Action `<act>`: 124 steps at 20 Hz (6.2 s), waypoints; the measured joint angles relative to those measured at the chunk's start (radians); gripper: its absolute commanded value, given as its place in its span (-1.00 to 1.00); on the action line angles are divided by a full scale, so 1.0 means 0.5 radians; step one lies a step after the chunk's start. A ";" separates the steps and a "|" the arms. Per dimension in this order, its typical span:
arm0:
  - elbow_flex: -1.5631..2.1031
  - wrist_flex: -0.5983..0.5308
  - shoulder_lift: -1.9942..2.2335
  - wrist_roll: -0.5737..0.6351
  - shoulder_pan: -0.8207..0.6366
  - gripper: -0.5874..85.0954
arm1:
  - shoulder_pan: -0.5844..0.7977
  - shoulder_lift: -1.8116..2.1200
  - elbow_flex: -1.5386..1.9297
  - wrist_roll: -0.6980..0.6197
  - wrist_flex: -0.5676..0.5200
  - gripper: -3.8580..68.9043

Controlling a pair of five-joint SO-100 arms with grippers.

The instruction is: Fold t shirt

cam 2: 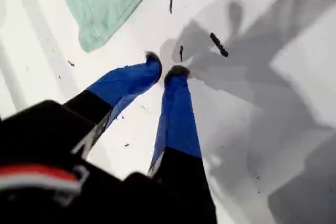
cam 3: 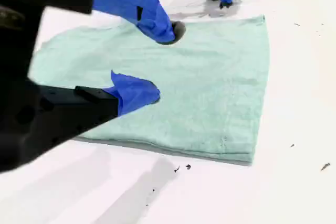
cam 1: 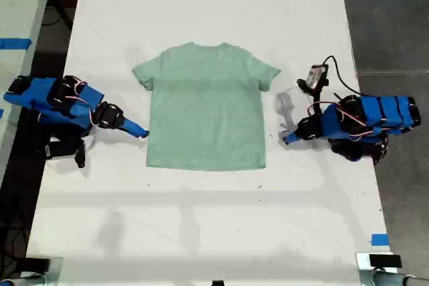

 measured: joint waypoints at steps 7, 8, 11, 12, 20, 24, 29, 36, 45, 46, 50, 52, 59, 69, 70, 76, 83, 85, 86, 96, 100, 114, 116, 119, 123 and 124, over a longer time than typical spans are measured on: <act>0.000 0.000 0.000 0.000 0.000 -0.64 | -0.313 0.012 -0.003 0.687 -0.117 -0.83; 0.000 0.000 0.000 0.000 0.000 -0.64 | -0.307 0.012 -0.015 0.736 -0.221 -0.90; 0.000 0.000 0.000 0.000 0.000 -0.64 | 0.117 -0.120 -0.291 0.233 -0.264 -0.90; 0.000 0.000 0.000 0.000 0.000 -0.64 | 0.319 -0.341 -0.571 0.061 -0.129 -0.90; 0.000 0.000 0.000 0.000 -0.003 -0.64 | 1.595 -3.031 -2.890 -0.969 0.374 -0.13; 0.000 0.000 0.000 0.000 -0.003 -0.64 | 1.862 -3.697 -2.961 -1.135 0.104 -0.21; 0.000 0.000 0.000 0.000 -0.003 -0.64 | 1.957 -4.010 -2.859 -1.212 -0.233 -0.24; 0.000 0.000 0.000 0.000 -0.003 -0.64 | 1.985 -4.175 -2.887 -1.212 -0.383 -0.90; 0.000 0.000 0.000 0.000 -0.003 -0.64 | 1.463 -4.044 -3.629 -1.218 0.018 -0.90; 0.000 0.000 0.000 0.000 -0.003 -0.64 | 1.335 -4.047 -3.632 -1.230 -0.058 -0.89; 0.000 0.000 0.000 0.000 -0.003 -0.64 | 0.997 -4.332 -3.715 -1.295 -0.353 0.00; 0.000 0.000 0.000 0.000 -0.003 -0.64 | 0.963 -4.522 -3.887 -1.328 -0.310 -0.18; 0.000 0.000 0.000 0.000 -0.003 -0.64 | 1.353 -3.948 -3.991 -1.230 0.460 -0.86; 0.000 0.000 0.000 0.000 -0.003 -0.64 | 0.555 -0.887 -0.850 -0.653 -0.202 -0.86; 0.000 0.000 0.000 0.000 -0.003 -0.64 | 0.503 -0.509 -0.485 -0.650 -0.202 -0.86; 0.000 0.000 0.000 0.000 0.000 -0.64 | 0.466 -0.003 0.012 -0.448 -0.233 -0.86; 0.000 0.000 0.000 0.000 0.000 -0.64 | 0.451 -0.003 0.015 -0.439 -0.233 -0.86; 0.000 0.000 0.000 0.000 0.000 -0.64 | 0.451 -0.003 0.015 -0.439 -0.233 -0.86; 0.000 0.000 0.000 0.000 0.000 -0.64 | 0.451 -0.003 0.015 -0.439 -0.233 -0.86; 0.000 0.000 0.000 0.000 0.000 -0.64 | 0.445 -0.003 0.021 -0.439 -0.233 -0.86; 0.000 0.000 0.000 0.000 0.000 -0.64 | 0.445 -0.003 0.025 -0.430 -0.233 -0.86; 0.000 0.000 0.000 0.000 0.000 -0.64 | 0.445 -0.003 0.025 -0.423 -0.233 -0.86; 0.000 0.000 0.000 0.000 0.000 -0.64 | 0.445 -0.003 0.025 -0.423 -0.233 -0.86; 0.000 0.000 0.000 0.000 0.000 -0.64 | 0.445 -0.003 0.025 -0.423 -0.233 -0.86; 0.000 0.000 0.000 0.000 0.000 -0.64 | 0.445 -0.003 0.025 -0.411 -0.233 -0.86; 0.000 0.000 0.000 0.000 0.000 -0.64 | 0.445 -0.003 0.025 -0.411 -0.233 -0.86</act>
